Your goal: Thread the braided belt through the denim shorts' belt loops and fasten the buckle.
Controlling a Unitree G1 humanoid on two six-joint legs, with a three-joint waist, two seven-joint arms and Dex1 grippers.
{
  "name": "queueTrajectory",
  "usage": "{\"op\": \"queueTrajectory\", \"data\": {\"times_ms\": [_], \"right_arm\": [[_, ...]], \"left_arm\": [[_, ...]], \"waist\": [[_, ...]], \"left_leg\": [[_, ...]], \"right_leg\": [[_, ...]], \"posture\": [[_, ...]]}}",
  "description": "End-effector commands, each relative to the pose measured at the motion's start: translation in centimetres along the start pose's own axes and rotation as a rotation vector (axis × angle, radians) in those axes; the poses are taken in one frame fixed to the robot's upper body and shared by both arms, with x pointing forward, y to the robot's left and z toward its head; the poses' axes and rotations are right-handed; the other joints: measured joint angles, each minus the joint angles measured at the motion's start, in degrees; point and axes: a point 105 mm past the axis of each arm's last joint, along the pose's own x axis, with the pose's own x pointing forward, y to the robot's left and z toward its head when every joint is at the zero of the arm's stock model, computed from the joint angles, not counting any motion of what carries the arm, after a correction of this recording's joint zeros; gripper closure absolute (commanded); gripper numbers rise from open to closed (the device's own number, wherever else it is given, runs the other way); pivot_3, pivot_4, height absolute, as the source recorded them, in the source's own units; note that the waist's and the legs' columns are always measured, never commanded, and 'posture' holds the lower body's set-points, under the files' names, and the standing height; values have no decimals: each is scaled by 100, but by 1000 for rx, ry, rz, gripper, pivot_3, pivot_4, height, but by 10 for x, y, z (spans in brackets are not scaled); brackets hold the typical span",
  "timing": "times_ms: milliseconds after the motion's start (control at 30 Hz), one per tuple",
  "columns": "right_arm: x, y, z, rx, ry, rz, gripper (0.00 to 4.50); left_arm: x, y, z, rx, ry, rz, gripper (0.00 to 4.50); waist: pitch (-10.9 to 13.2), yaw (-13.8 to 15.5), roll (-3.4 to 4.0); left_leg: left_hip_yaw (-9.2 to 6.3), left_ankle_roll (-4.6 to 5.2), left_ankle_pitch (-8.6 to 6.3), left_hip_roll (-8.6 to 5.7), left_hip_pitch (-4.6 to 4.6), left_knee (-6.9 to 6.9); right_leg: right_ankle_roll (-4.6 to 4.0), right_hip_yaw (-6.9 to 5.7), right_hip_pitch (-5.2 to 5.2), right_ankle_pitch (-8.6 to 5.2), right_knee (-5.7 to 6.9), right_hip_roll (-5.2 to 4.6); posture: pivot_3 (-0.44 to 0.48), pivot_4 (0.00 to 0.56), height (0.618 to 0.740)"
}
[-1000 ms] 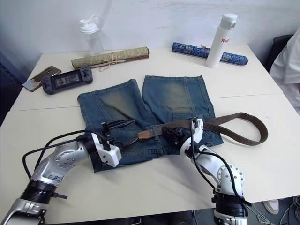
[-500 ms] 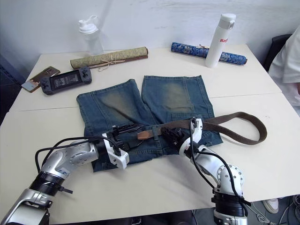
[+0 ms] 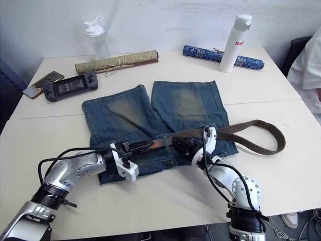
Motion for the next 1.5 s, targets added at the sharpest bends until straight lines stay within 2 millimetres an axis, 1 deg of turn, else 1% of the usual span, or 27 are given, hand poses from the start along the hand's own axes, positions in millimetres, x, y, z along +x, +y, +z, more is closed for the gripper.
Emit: {"op": "queueTrajectory", "data": {"times_ms": [33, 133, 200, 233, 333, 367, 400, 433, 467, 500, 533, 567, 600, 667, 733, 800, 833, 867, 933, 1033, 1100, 1200, 1300, 1400, 1433, 1467, 1500], "right_arm": [[-2, 12, 1, -30, 4, 38, 4500], [-3, 15, 6, -22, -25, 35, 4500], [-7, 18, 11, 1, -51, 46, 3672], [-9, 22, 12, -6, -56, 52, 3380], [-24, 28, 19, -87, -63, 56, 1917], [-31, 31, 22, -147, -59, 60, 1446], [-38, 35, 22, -259, -32, 58, 952], [-47, 41, 20, -438, 5, 52, 459], [-52, 44, 17, -561, 40, 48, 53], [-61, 48, 12, -787, 76, 48, 53], [-67, 51, 7, -937, 111, 63, 53], [-74, 46, -2, -1104, 178, 64, 53], [-79, 41, -10, -1213, 237, 77, 53], [-86, 23, -22, -1428, 344, 95, 53], [-88, 2, -26, -1616, 410, 83, 53], [-86, -20, -21, -1783, 427, 22, 53], [-81, -29, -9, -1892, 392, -59, 53], [-77, -35, 1, -1976, 353, -119, 53], [-70, -39, 8, -2077, 315, -154, 53], [-65, -48, 4, -2169, 333, -148, 53], [-62, -54, 3, -2190, 333, -163, 53], [-62, -62, -2, -2182, 346, -176, 799], [-61, -60, -4, -2186, 324, -165, 2229], [-60, -58, -2, -2198, 298, -172, 3879], [-60, -59, -1, -2196, 298, -180, 4245], [-60, -60, 0, -2196, 297, -190, 4385], [-60, -61, 1, -2195, 297, -197, 4385]], "left_arm": [[-1, 6, -1, 22, 10, 18, 4429], [-1, 6, -1, 22, 13, 18, 4429], [0, 6, -1, 17, 15, 19, 4500], [0, 6, -1, 15, 16, 20, 4500], [1, 6, -1, 6, 17, 22, 4500], [1, 6, -1, 1, 17, 22, 4500], [1, 6, -1, -1, 17, 22, 4500], [1, 6, 0, -6, 16, 22, 4500], [2, 6, 0, -10, 15, 22, 4500], [2, 7, 1, -12, 13, 23, 4500], [2, 7, 1, -13, 12, 24, 4500], [2, 8, 2, -16, 10, 25, 4500], [2, 8, 2, -19, 9, 26, 4500], [3, 8, 3, -24, 7, 25, 4500], [4, 8, 3, -30, 7, 27, 4500], [4, 8, 3, -34, 5, 26, 4500], [5, 8, 4, -36, 3, 26, 4500], [5, 8, 4, -37, 2, 25, 4500], [5, 9, 5, -40, -1, 27, 4500], [6, 10, 6, -44, -2, 28, 4500], [5, 9, 6, -43, -3, 24, 4500], [5, 11, 5, -42, 1, 27, 4500], [5, 12, 4, -42, 4, 30, 4500], [6, 12, 4, -40, 4, 29, 4500], [6, 12, 4, -39, 4, 29, 4500], [6, 12, 4, -37, 3, 29, 4500], [6, 13, 5, -36, 2, 29, 4500]], "waist": [[0, 1, 0], [0, 1, 0], [0, 2, 0], [0, 3, 0], [0, 4, 0], [0, 5, 0], [0, 8, 0], [3, 12, 4], [5, 14, 8], [5, 19, 8], [5, 28, 9], [5, 31, 8], [3, 32, 3], [4, 33, -4], [8, 33, -11], [10, 34, -18], [12, 36, -22], [12, 33, -23], [5, 38, -34], [2, 104, -39], [-5, 134, -51], [-17, 137, -70], [-18, 144, -72], [-18, 150, -71], [-18, 151, -71], [-18, 151, -71], [-18, 151, -71]], "left_leg": [[0, 0, 0, 0, 0, 0], [0, 0, 0, 0, 0, 0], [0, 0, 0, 0, 0, 1], [0, 0, 0, 0, 0, 1], [0, 0, 0, -1, 0, 2], [0, 0, 0, -2, 0, 2], [0, 0, 0, -2, 0, 1], [0, 2, -1, -3, -1, 2], [2, 4, -2, -6, -2, 5], [4, 6, -3, -8, -1, 3], [2, 7, -3, -6, -1, 5], [3, 7, -4, -8, -2, 4], [2, 6, -3, -4, 2, -2], [-2, -2, -2, 0, 2, 1], [3, -6, 0, -2, 4, 6], [9, -4, 2, -8, 5, 15], [10, -3, 3, -8, 6, 22], [10, -3, 3, -10, 6, 27], [9, -7, 8, -8, 11, 30], [5, -9, 11, -8, 11, 33], [5, -9, 11, -6, 14, 37], [4, -10, 11, -2, 19, 41], [3, -10, 11, -3, 21, 42], [3, -9, 10, -6, 19, 44], [3, -9, 10, -6, 19, 44], [3, -9, 11, -6, 19, 45], [2, -9, 11, -6, 19, 46]], "right_leg": [[0, -1, 0, 0, 0, 0], [0, -1, 0, 0, 0, 0], [0, -1, 0, 0, 1, 0], [0, 0, 0, 0, 1, -1], [0, 1, 0, 0, 1, -2], [0, 1, 0, 0, 0, -3], [0, 2, 0, 0, 0, -4], [0, 1, 1, 0, -1, -5], [1, 2, 0, 0, -2, -8], [2, 2, -2, 0, -1, -13], [2, 1, 0, 0, -4, -12], [4, 1, -6, -1, -21, -15], [5, 0, -3, -2, -23, -12], [4, -10, -2, -2, -24, -3], [5, -29, -1, -2, -20, -3], [6, -44, 1, -1, -15, -9], [7, -45, 3, -1, -12, -11], [8, -46, 4, 0, -10, -14], [8, -47, 9, 0, -7, -13], [7, -51, 12, 0, -5, -13], [7, -51, 14, -1, -3, -10], [6, -50, 19, -1, 3, -6], [6, -48, 19, -1, 10, -10], [6, -48, 16, -1, 22, -13], [6, -49, 17, -1, 27, -13], [6, -49, 17, -1, 29, -13], [6, -50, 17, -1, 29, -13]], "posture": [[0, 150, 717], [0, 150, 717], [0, 150, 717], [0, 150, 717], [0, 150, 717], [0, 150, 717], [0, 150, 717], [0, 150, 717], [0, 150, 717], [0, 150, 717], [0, 150, 717], [0, 150, 717], [0, 150, 717], [0, 150, 717], [0, 150, 717], [0, 150, 717], [0, 150, 717], [0, 150, 717], [0, 150, 717], [0, 150, 717], [0, 150, 717], [0, 150, 717], [0, 150, 717], [0, 150, 717], [0, 150, 717], [0, 150, 717], [0, 150, 717]]}}
